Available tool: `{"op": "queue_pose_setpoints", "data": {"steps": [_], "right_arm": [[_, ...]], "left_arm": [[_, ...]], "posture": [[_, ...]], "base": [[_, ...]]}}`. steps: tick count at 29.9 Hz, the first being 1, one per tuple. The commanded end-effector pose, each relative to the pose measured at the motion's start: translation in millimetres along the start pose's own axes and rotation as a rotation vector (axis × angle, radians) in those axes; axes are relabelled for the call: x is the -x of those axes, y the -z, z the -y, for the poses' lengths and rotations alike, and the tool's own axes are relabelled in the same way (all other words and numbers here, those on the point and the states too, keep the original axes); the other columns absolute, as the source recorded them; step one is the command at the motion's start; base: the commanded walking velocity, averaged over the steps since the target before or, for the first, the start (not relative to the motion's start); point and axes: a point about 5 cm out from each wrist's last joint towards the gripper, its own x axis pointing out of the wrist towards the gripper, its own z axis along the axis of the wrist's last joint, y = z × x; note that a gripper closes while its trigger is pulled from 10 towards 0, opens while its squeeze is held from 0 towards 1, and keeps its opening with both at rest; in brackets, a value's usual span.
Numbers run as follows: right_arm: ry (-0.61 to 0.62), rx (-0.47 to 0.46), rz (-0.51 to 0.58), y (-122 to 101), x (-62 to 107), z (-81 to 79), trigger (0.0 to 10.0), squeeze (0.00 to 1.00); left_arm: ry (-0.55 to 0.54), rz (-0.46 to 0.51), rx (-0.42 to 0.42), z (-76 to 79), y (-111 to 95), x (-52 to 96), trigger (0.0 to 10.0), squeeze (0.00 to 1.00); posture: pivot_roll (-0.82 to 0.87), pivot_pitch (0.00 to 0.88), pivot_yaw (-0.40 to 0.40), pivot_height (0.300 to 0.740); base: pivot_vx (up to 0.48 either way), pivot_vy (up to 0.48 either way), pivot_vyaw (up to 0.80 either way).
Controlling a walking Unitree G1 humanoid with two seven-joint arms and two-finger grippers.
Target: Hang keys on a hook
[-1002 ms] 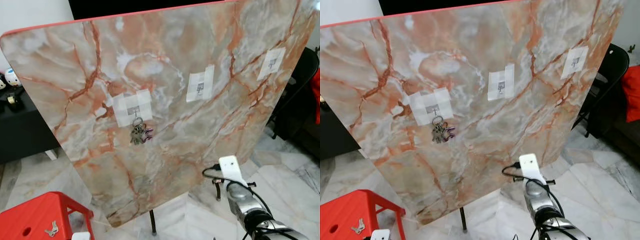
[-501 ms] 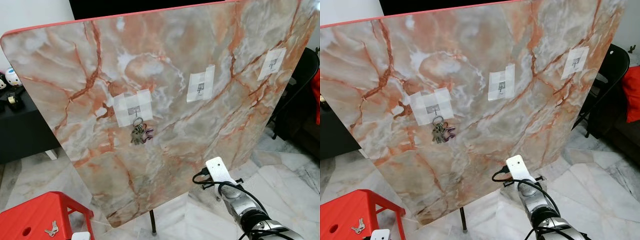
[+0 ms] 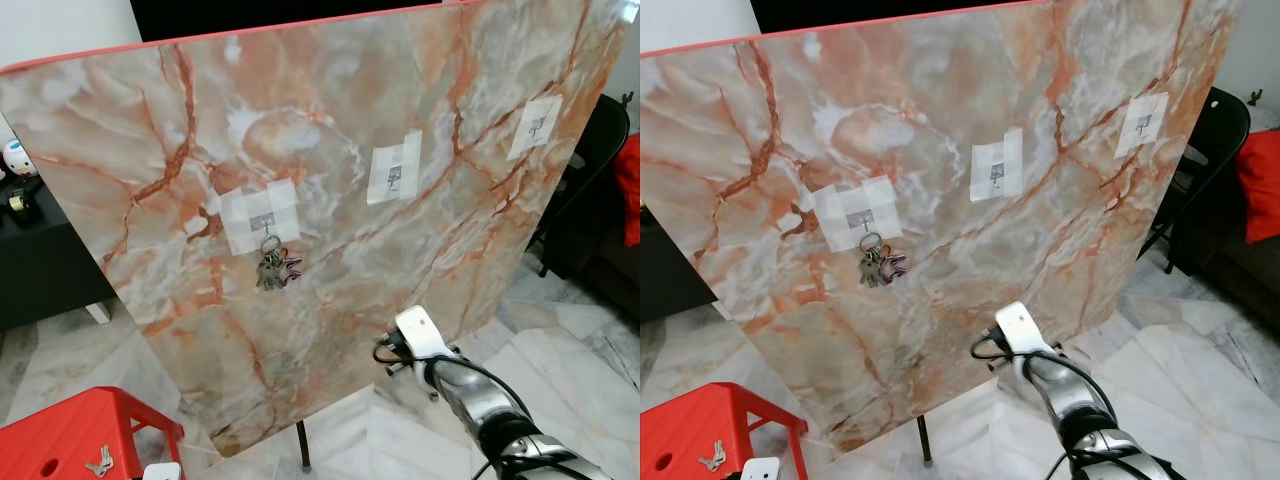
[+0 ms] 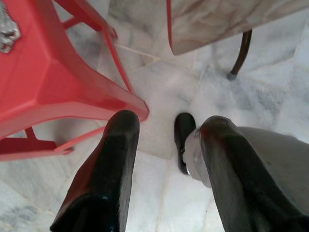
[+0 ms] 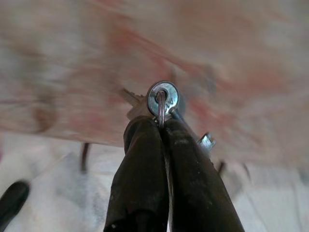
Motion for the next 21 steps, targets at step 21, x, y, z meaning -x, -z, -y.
{"op": "queue_pose_setpoints", "data": {"steps": [21], "right_arm": [[0.049, -0.380, -0.444, 138.2, 30.0, -59.0, 10.0, 0.00]], "left_arm": [[0.030, 0.087, -0.055, 5.2, 1.6, 4.9, 10.0, 0.00]], "posture": [[0.04, 0.000, -0.031, 0.728]], "base": [[0.000, 0.000, 0.00]]}}
